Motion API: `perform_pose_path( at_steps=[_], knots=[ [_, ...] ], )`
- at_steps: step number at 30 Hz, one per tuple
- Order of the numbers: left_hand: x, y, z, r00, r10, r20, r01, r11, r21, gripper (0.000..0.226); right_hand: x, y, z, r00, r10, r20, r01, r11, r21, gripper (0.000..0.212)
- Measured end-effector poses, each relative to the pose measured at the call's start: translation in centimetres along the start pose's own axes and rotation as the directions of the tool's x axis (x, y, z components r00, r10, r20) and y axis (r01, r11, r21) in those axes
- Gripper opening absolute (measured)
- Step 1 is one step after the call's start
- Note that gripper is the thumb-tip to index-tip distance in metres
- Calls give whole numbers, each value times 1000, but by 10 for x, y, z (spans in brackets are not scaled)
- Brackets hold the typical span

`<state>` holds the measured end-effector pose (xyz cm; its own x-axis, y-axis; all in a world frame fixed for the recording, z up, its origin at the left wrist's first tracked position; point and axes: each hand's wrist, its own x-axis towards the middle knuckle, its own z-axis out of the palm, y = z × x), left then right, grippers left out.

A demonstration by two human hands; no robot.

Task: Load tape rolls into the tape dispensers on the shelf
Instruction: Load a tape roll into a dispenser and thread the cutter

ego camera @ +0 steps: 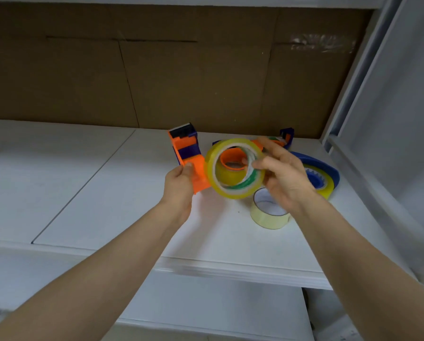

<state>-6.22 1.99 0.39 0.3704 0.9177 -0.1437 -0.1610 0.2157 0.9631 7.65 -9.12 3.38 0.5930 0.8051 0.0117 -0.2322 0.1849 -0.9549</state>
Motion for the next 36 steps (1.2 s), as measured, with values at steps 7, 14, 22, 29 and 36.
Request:
perform_pose_path(
  at_steps=[7,14,22,29,36],
  knots=[
    [-18,0,4,971,-28,237,42,998,-55,32,11,16,23,996,61,-64,-65,995,-69,22],
    [-30,8,8,942,-22,336,69,989,-128,44,23,28,30,998,-25,-52,2,918,-397,33],
    [-24,6,-2,921,83,380,-123,989,82,45,14,26,21,979,201,-30,-203,977,-70,34],
    [-24,-5,-2,871,152,467,-244,959,144,37,1,46,31,962,265,62,-271,954,126,53],
    [-20,-7,-1,832,37,554,-194,954,229,43,-7,66,34,976,207,65,-217,944,250,41]
  ],
)
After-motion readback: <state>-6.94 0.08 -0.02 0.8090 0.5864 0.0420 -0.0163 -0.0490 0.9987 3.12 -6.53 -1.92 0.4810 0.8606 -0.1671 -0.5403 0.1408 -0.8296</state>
